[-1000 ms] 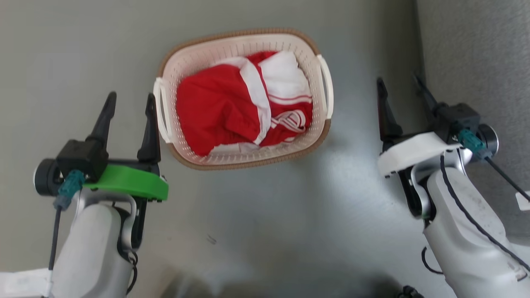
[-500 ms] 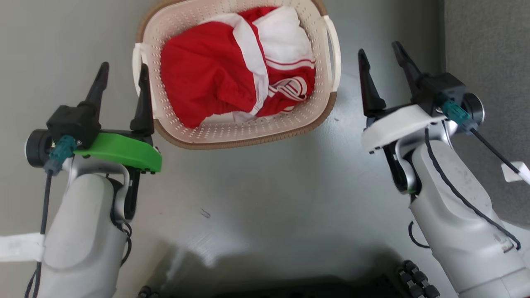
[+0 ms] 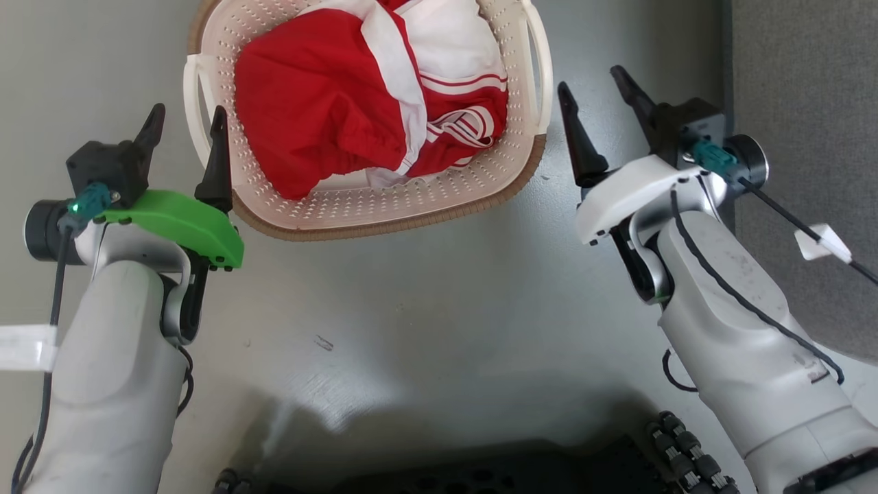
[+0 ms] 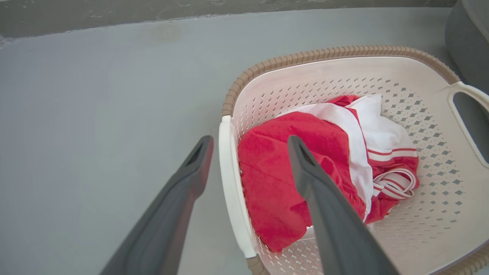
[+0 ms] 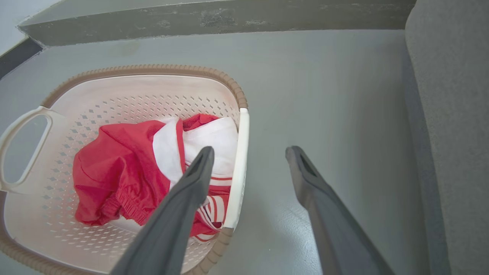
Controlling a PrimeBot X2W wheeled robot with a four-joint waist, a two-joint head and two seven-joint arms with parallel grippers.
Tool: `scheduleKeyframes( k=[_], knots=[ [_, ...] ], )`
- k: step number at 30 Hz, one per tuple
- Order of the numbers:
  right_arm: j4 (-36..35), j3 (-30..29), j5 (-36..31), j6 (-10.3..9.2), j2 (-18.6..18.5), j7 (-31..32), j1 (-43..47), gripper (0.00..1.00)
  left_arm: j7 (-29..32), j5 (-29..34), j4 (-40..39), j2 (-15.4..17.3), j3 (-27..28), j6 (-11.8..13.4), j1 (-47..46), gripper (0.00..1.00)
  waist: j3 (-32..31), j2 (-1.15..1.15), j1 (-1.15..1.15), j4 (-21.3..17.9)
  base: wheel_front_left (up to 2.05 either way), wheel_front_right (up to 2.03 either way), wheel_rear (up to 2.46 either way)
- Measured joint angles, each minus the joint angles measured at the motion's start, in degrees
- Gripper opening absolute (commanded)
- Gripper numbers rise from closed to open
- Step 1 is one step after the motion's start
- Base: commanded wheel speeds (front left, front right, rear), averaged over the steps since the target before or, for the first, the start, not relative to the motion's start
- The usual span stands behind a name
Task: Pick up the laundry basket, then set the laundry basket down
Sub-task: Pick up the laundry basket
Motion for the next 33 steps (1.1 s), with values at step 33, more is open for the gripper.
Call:
scheduleKeyframes(
  k=[33],
  knots=[
    [15.25,10.84,12.04,3.77,0.14,9.16,-15.87,1.0,11.17,-3.65,20.8,-0.49,-3.68,-4.74,-16.86,1.0,4.25,0.0,0.0,0.27,0.0,0.0,0.0]
  ],
)
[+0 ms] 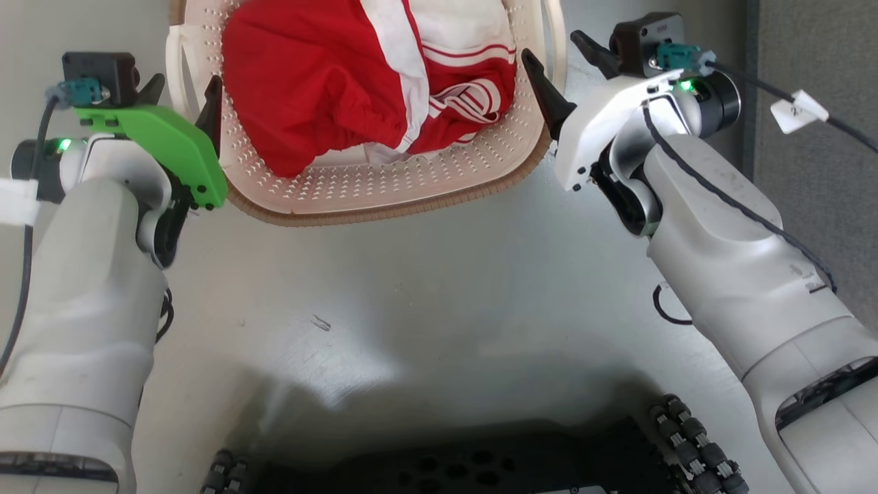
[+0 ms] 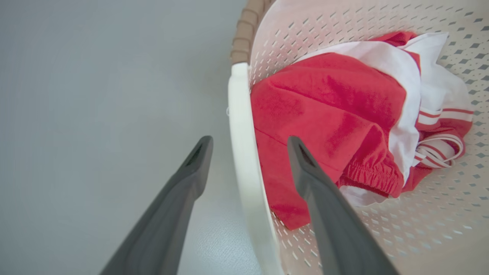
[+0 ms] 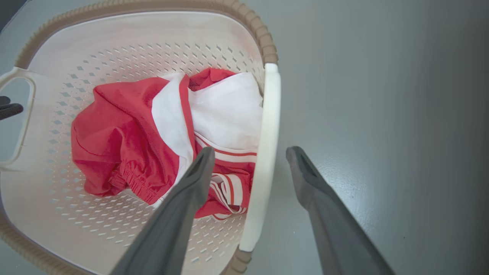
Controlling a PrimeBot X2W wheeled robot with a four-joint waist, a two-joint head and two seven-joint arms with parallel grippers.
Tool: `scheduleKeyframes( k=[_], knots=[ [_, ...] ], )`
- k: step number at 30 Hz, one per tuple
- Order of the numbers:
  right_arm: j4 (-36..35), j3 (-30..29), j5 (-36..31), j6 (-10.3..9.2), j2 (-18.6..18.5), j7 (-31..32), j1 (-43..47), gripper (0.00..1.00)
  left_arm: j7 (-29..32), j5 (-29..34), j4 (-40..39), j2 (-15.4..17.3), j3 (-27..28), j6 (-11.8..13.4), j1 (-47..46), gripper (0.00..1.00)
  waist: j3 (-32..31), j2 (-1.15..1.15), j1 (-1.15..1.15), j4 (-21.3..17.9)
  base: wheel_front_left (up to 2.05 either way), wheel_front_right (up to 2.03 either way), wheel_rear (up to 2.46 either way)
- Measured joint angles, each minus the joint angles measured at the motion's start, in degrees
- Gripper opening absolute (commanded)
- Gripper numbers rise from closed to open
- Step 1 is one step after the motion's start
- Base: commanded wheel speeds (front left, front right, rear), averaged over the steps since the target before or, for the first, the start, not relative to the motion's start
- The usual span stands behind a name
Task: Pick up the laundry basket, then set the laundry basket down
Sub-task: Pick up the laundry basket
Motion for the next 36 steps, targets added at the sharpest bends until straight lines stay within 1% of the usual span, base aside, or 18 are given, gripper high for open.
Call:
scheduleKeyframes(
  k=[9,10,11,13,15,17,23,28,31,36],
  knots=[
    [1.71,2.43,2.49,-1.01,-0.02,1.63,-3.67,1.0,1.58,-0.74,2.68,-0.23,-0.41,-0.03,-4.16,1.0,2.26,0.0,0.0,0.16,0.0,0.0,0.0],
    [2.14,2.76,2.79,-1.01,-0.02,1.63,-3.99,0.5,1.62,-1.08,3.15,-0.31,-0.38,-0.03,-4.43,0.42,2.44,0.0,0.0,0.2,0.0,0.0,0.0],
    [2.65,2.97,3.05,-1.02,-0.02,1.8,-4.17,0.0,1.52,-1.48,3.48,-0.37,-0.25,-0.03,-4.52,0.0,2.56,0.0,0.0,0.24,0.0,0.0,0.0],
    [3.59,3.27,3.77,-1.08,-0.05,2.72,-4.2,0.0,1.62,-2.41,4.27,-0.58,-0.11,-0.03,-4.6,0.0,2.68,0.0,0.0,0.3,0.0,0.0,0.0],
    [4.05,3.49,4.09,-1.09,0.12,2.72,-4.22,0.0,1.18,-2.58,4.55,-1.12,-0.03,-0.46,-4.76,0.0,2.78,0.0,0.0,0.34,0.0,0.0,0.0],
    [4.45,3.77,4.81,-1.45,0.23,2.72,-4.44,0.0,1.1,-3.05,5.14,-1.38,0.09,-0.46,-5.29,0.0,2.83,0.0,0.0,0.36,0.0,0.0,0.0],
    [5.83,4.8,5.8,-1.51,0.29,2.63,-5.22,0.0,0.03,-3.72,6.89,-2.05,-0.04,-0.46,-5.81,0.0,2.54,0.0,0.0,0.48,0.0,0.0,0.0],
    [7.59,5.59,6.65,-1.54,0.29,2.55,-5.22,0.0,0.02,-4.86,8.73,-2.9,-0.69,-0.46,-5.79,0.0,1.5,0.0,0.0,0.63,0.0,0.0,0.0],
    [8.51,5.84,7.06,-2.0,0.24,2.1,-5.19,0.0,-0.46,-5.66,9.77,-3.52,-0.93,-0.46,-5.77,0.0,0.69,0.0,0.0,0.74,0.0,0.0,0.0],
    [10.27,6.71,8.05,-1.98,0.33,1.87,-4.83,0.0,-0.46,-6.58,12.01,-4.24,-1.77,-0.46,-5.21,0.0,-1.44,0.0,0.0,0.99,0.0,0.0,0.0]
  ],
)
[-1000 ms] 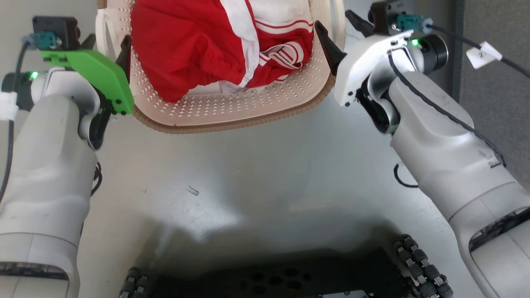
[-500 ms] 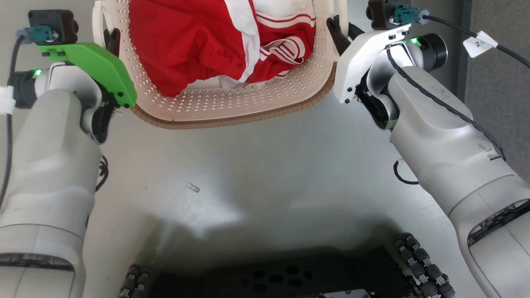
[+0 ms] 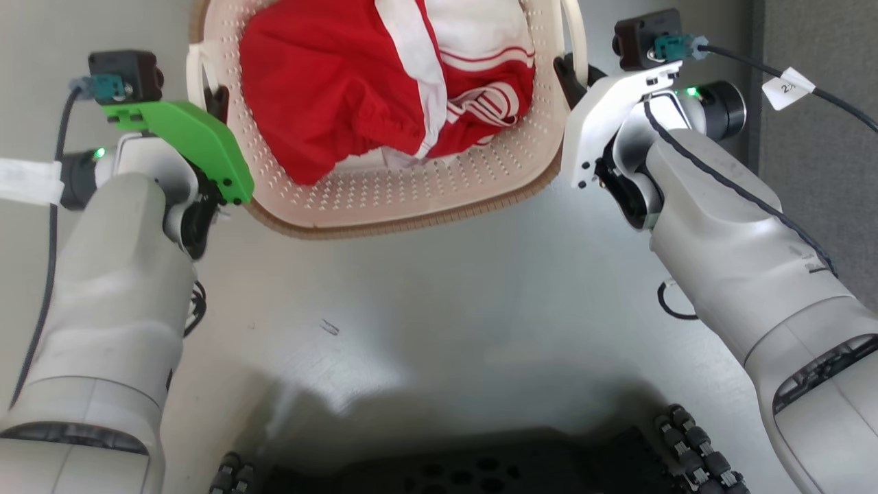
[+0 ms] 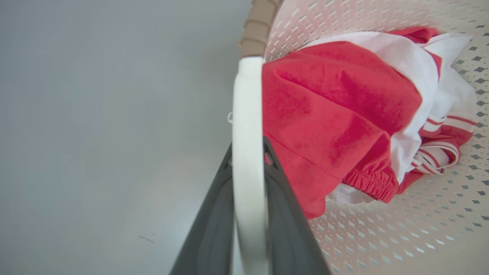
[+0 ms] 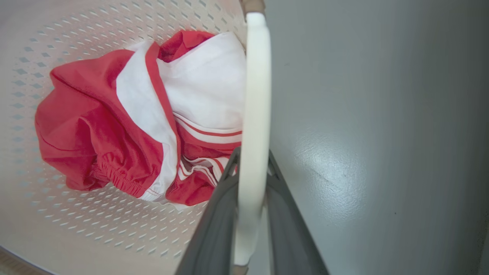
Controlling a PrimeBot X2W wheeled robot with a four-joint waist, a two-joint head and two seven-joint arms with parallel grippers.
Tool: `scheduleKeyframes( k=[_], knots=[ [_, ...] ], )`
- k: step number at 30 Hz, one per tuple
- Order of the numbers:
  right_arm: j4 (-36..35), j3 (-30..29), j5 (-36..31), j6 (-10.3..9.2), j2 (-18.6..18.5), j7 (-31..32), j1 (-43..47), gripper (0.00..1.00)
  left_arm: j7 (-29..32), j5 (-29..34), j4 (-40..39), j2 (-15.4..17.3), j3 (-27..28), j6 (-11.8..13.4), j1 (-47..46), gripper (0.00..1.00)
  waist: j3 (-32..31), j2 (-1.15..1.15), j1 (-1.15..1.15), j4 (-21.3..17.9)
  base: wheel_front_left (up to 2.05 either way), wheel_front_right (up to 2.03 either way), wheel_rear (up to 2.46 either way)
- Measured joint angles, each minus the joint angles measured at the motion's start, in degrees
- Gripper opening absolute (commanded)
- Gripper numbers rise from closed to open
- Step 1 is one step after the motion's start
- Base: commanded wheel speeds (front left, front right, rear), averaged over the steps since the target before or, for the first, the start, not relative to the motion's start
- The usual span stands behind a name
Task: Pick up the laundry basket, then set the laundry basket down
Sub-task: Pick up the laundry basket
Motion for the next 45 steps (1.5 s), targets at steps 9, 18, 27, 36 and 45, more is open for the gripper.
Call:
scheduleKeyframes(
  k=[9,18,27,36,45],
  knots=[
    [2.97,0.46,2.53,0.56,0.42,-0.24,2.96,0.0,0.15,-1.79,2.94,-1.62,-0.48,-0.05,2.44,0.0,-4.17,0.0,0.0,0.07,0.0,0.0,0.0],
    [4.78,0.78,5.1,1.56,0.94,0.33,5.97,0.0,2.09,-3.33,5.31,-2.31,-1.3,-0.07,4.8,0.0,-8.21,0.0,0.0,0.07,0.0,0.0,0.0],
    [6.47,1.3,6.84,2.48,1.33,1.41,9.84,0.0,3.47,-4.5,7.28,-3.14,-2.12,-0.08,7.63,0.0,-13.19,0.0,0.0,0.36,0.0,0.0,0.0],
    [7.35,2.43,9.34,3.77,1.6,2.83,14.39,0.0,5.31,-6.51,9.43,-3.79,-2.38,-0.1,11.77,0.0,-18.79,0.0,-0.01,0.68,0.0,0.0,0.0],
    [8.17,3.03,11.48,4.61,1.88,3.72,18.99,0.0,6.16,-7.28,10.32,-4.22,-2.72,-0.14,15.6,0.0,-25.09,0.0,-0.01,0.59,0.0,0.0,0.0]
  ],
)
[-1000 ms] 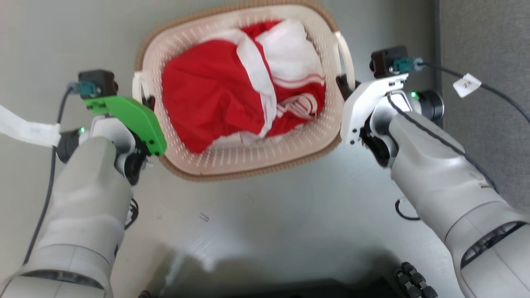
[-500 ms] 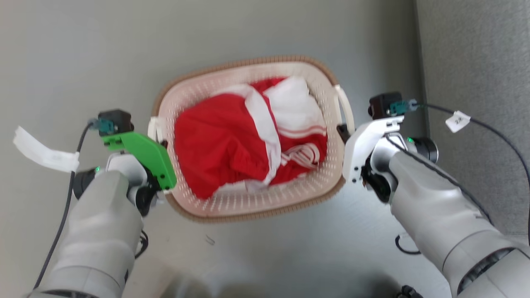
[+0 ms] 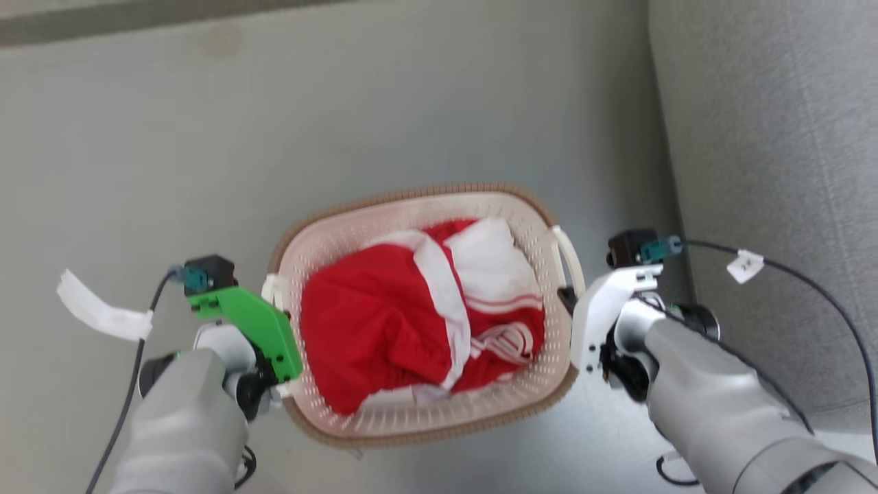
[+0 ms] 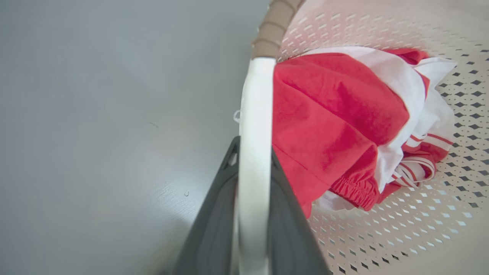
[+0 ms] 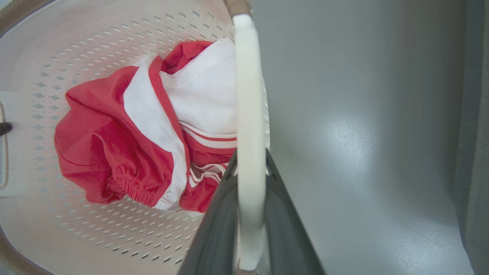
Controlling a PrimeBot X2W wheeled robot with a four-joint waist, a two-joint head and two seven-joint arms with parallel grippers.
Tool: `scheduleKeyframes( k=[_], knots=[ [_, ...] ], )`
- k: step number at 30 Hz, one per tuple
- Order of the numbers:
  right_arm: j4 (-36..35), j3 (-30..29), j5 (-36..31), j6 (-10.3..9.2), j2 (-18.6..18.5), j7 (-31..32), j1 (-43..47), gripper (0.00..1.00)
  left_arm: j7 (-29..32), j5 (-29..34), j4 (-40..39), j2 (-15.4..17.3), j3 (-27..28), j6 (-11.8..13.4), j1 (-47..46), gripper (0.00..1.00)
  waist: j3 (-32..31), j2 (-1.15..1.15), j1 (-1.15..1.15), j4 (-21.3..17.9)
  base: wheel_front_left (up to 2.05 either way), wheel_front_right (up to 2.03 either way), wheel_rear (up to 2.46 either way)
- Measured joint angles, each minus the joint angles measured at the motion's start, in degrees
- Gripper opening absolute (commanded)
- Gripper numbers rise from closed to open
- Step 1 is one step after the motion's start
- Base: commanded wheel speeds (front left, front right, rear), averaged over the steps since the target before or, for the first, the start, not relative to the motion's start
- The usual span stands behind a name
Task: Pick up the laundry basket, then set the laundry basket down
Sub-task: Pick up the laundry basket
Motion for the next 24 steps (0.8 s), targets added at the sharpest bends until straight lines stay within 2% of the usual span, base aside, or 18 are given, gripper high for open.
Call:
scheduleKeyframes(
  k=[24],
  knots=[
    [0.98,0.82,5.34,0.48,0.73,3.04,11.02,0.0,3.0,-1.26,1.42,-0.55,-1.43,-0.43,9.33,0.0,-16.64,0.0,0.0,-1.05,0.0,0.0,0.0]
  ],
)
